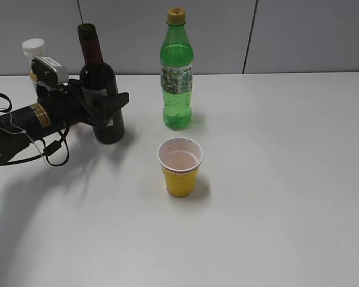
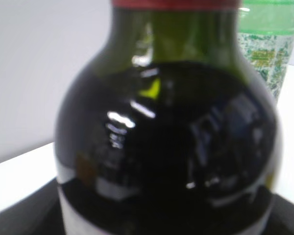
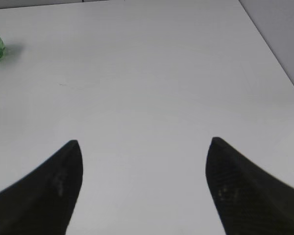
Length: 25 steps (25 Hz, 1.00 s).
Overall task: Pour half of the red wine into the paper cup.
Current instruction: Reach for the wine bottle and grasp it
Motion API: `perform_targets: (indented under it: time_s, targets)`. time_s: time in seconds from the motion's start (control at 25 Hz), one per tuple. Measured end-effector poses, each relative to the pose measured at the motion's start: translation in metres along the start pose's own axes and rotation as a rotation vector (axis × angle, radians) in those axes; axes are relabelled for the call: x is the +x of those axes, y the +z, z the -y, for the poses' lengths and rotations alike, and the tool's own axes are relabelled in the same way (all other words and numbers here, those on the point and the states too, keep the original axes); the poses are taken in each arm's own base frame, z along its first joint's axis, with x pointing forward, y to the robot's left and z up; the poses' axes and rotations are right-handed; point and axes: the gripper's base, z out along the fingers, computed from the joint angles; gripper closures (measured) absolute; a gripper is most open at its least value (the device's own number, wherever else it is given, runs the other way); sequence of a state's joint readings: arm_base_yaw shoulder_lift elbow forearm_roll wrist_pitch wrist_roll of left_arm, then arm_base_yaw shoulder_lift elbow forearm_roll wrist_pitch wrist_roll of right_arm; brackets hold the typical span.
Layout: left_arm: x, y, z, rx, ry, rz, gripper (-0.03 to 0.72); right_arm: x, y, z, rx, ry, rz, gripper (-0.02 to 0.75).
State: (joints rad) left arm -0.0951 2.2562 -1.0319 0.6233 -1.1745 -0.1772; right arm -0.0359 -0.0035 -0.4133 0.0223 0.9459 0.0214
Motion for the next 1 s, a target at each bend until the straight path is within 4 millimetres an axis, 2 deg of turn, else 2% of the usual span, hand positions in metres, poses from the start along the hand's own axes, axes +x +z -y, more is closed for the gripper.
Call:
perform_targets:
  time_s: [1.0]
  targets:
    - [0.0014, 0.003, 0.0039, -0.011, -0.009, -0.02, 0.101, 0.0, 0.0, 0.0, 0.0, 0.0, 0.0, 0.148]
